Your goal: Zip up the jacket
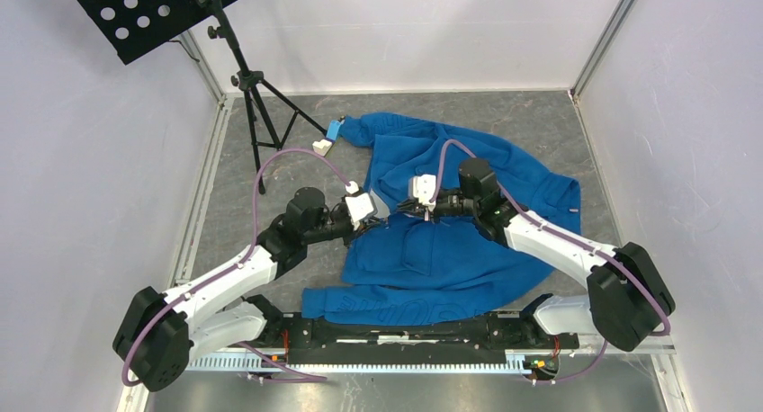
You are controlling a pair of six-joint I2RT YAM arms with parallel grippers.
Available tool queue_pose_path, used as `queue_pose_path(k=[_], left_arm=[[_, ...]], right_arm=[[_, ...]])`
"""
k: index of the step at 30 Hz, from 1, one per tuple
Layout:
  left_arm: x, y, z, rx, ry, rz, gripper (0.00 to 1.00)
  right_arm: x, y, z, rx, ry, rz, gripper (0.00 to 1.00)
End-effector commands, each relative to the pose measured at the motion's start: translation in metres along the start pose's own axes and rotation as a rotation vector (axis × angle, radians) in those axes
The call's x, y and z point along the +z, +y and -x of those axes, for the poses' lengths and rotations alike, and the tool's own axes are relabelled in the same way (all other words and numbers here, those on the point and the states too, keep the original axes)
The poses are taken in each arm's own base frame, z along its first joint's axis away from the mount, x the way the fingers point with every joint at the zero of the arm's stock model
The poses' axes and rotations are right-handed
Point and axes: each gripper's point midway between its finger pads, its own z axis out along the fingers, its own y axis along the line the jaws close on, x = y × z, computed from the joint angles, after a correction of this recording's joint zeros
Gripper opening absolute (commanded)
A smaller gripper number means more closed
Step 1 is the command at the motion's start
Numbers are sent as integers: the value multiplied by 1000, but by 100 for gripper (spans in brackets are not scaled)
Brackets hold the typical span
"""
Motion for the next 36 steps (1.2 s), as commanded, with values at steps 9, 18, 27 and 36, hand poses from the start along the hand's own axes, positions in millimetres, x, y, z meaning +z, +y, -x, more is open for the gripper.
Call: queue_pose_path(k=[9, 18, 27, 36], left_arm=[[2, 2, 14, 65, -64, -15, 2], [4, 3, 10, 71, -45, -13, 2], [3, 6, 12, 76, -49, 1, 2], [2, 7, 13, 80, -48, 10, 2]], right_arm=[[8, -2, 19, -40, -53, 54, 1], [3, 1, 31, -53, -91, 52, 0], [7, 1, 29, -28, -84, 68, 0], [10, 4, 26, -23, -68, 86, 0]])
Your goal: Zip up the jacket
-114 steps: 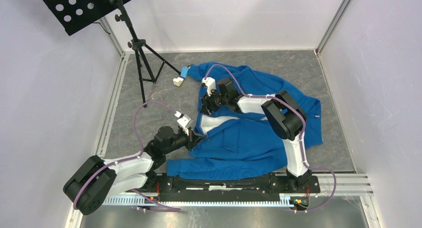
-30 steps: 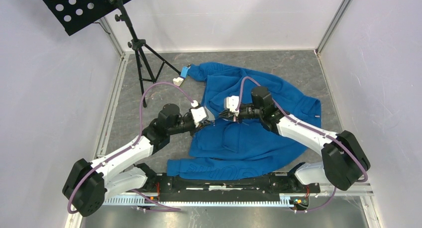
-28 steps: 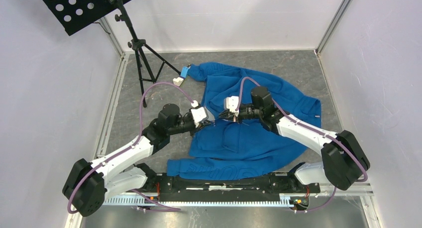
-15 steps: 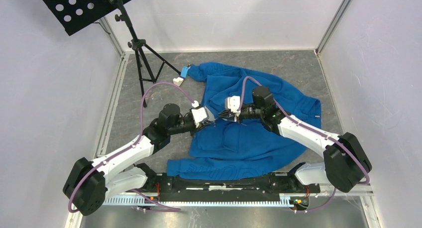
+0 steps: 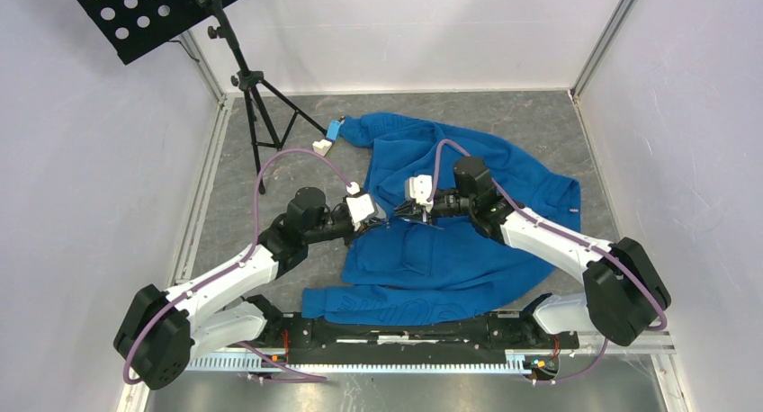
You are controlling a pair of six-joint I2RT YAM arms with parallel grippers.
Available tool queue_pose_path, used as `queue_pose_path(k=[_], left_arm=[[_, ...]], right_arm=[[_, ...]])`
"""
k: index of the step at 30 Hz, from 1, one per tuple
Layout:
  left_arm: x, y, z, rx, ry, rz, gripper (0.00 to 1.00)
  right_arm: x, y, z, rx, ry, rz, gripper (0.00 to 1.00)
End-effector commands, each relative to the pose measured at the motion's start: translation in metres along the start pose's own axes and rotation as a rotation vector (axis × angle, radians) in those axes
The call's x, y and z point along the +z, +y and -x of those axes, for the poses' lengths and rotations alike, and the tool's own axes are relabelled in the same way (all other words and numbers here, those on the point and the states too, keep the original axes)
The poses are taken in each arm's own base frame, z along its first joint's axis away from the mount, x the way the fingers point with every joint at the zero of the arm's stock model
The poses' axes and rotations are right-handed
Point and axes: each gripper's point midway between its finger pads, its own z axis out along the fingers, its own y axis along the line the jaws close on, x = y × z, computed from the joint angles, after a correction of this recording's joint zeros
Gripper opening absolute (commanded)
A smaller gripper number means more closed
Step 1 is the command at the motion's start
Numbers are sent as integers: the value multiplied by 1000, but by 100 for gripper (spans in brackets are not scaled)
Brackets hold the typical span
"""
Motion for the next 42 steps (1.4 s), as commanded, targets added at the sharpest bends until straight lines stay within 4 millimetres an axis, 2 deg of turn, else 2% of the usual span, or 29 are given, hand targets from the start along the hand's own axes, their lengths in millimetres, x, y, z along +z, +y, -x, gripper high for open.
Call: queue_pose_path(k=[1, 11, 17, 30, 42], left_arm=[[-1, 8, 12, 65, -39, 23, 2], [-1, 6, 13, 63, -42, 11, 2], [-2, 7, 13, 66, -38, 17, 2], [-4, 10, 14, 71, -41, 41, 2], [-2, 9, 14, 68, -44, 32, 2]], right_arm=[[3, -7, 24, -53, -52, 11, 0], [4, -18, 22, -7, -41, -43, 0], [-3, -23, 24, -8, -66, -82, 0], [5, -9, 21, -12, -49, 20, 0], [5, -11, 25, -3, -65, 5, 0]])
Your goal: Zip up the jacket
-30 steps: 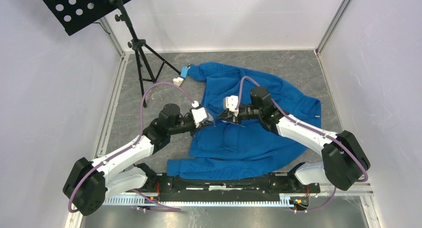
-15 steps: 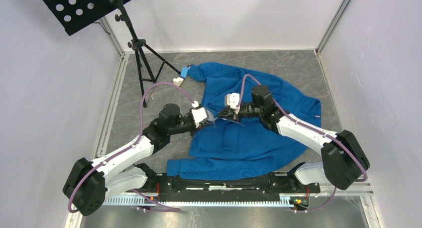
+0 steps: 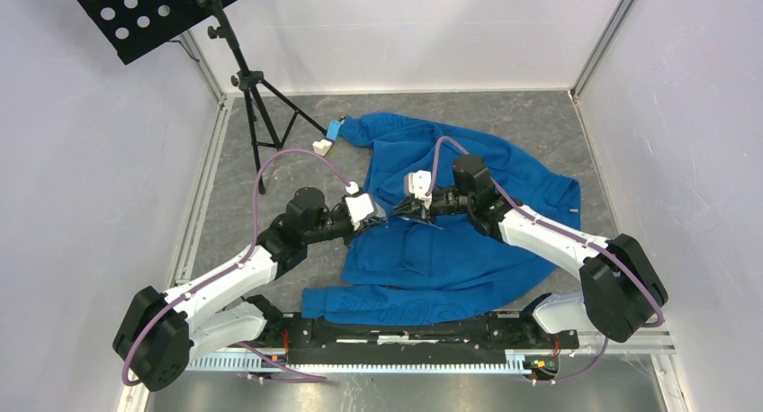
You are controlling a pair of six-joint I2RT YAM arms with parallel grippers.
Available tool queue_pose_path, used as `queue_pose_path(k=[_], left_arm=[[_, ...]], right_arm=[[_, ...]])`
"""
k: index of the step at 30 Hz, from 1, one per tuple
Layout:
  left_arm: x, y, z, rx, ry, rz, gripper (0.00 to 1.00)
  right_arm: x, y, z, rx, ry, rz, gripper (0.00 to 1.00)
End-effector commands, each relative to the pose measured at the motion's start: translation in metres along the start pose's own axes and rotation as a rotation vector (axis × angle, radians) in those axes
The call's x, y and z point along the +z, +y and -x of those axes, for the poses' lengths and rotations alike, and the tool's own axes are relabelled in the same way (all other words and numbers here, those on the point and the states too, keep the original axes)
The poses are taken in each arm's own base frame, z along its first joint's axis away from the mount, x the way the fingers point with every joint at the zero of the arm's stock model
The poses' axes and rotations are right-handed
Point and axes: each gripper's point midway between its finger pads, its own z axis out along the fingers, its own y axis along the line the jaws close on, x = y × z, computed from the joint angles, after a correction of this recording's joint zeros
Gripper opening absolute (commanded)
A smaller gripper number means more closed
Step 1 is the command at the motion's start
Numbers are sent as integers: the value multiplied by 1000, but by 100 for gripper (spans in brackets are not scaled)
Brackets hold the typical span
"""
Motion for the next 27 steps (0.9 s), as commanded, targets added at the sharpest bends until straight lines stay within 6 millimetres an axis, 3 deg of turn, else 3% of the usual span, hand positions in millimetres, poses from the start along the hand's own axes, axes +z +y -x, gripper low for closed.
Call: queue_pose_path(k=[1, 11, 18, 22, 27], left_arm=[[0, 5, 12, 58, -44, 6, 2], [1, 9, 13, 44, -43, 28, 2], [0, 20, 12, 34, -37, 95, 2], [0, 22, 15, 16, -53, 114, 2], [3, 8, 17, -5, -74, 46, 2]], right_arm=[[3, -7, 29, -49, -73, 10, 0], [9, 0, 33, -15, -97, 50, 0], [16, 5, 48, 103, -142, 86, 0], [22, 1, 46, 170, -135, 71, 0], [23, -2, 45, 162, -164, 37, 0]])
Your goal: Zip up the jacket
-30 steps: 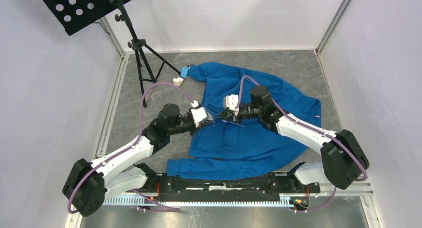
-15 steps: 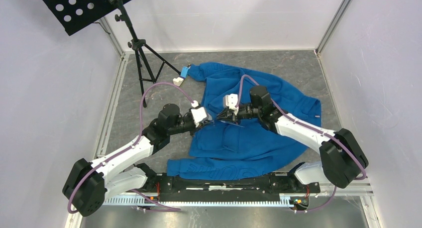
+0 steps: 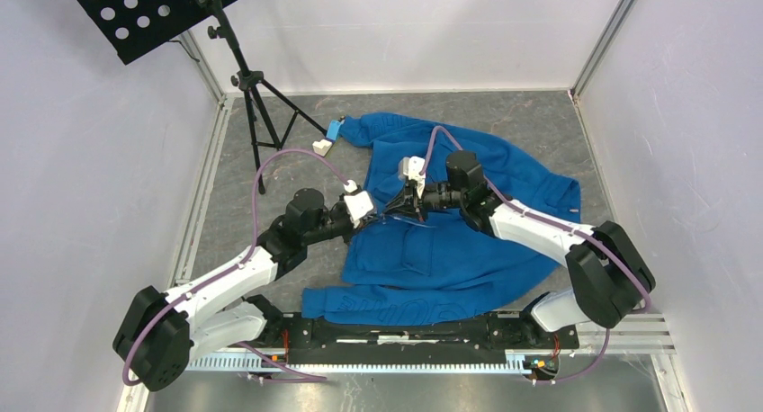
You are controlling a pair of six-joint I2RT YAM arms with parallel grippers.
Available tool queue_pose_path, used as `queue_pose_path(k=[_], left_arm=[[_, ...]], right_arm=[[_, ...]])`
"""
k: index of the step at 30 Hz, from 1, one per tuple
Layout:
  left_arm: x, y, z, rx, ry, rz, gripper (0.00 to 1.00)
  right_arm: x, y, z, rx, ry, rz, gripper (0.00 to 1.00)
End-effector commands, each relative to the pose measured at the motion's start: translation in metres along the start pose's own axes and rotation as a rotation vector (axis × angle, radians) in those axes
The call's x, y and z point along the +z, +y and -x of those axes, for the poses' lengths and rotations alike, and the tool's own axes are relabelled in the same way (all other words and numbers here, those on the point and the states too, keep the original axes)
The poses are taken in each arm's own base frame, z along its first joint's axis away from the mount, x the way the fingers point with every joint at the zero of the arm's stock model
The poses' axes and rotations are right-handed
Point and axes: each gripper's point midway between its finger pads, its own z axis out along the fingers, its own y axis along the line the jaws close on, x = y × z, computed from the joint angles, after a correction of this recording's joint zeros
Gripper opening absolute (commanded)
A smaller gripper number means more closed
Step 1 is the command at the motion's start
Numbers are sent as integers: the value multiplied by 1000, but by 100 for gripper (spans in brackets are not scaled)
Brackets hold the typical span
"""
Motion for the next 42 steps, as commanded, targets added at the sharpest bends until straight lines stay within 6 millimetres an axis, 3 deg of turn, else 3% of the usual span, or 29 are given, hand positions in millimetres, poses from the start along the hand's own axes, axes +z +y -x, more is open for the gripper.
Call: queue_pose_path(k=[1, 6, 14, 19, 22, 27, 29, 32, 36, 42], left_arm=[[3, -9, 22, 3, -86, -56, 2], [3, -25, 22, 15, -83, -150, 2], [3, -18, 23, 33, -63, -130, 2], [2, -14, 27, 11, -65, -105, 2], [2, -13, 27, -30, -62, -90, 3], [-10, 5, 25, -156, 7, 44, 30], [-17, 3, 24, -232, 20, 68, 47], [-26, -9, 31, -386, -16, 60, 66], [-40, -17, 52, -577, -127, 65, 78], [-42, 9, 63, -1064, -243, 248, 76]], right_arm=[[6, 8, 36, -65, -119, 30, 0], [5, 24, 30, -141, -138, 115, 0], [10, 52, 30, -180, -143, 258, 0], [10, 51, 32, -190, -139, 248, 0], [9, 40, 32, -158, -143, 182, 1], [-2, 8, 37, -105, -180, 13, 0], [-4, 2, 36, -99, -185, -26, 0], [-5, -2, 35, -92, -175, -46, 0], [-4, -4, 36, -81, -178, -52, 0], [-4, -8, 34, -69, -175, -79, 0]])
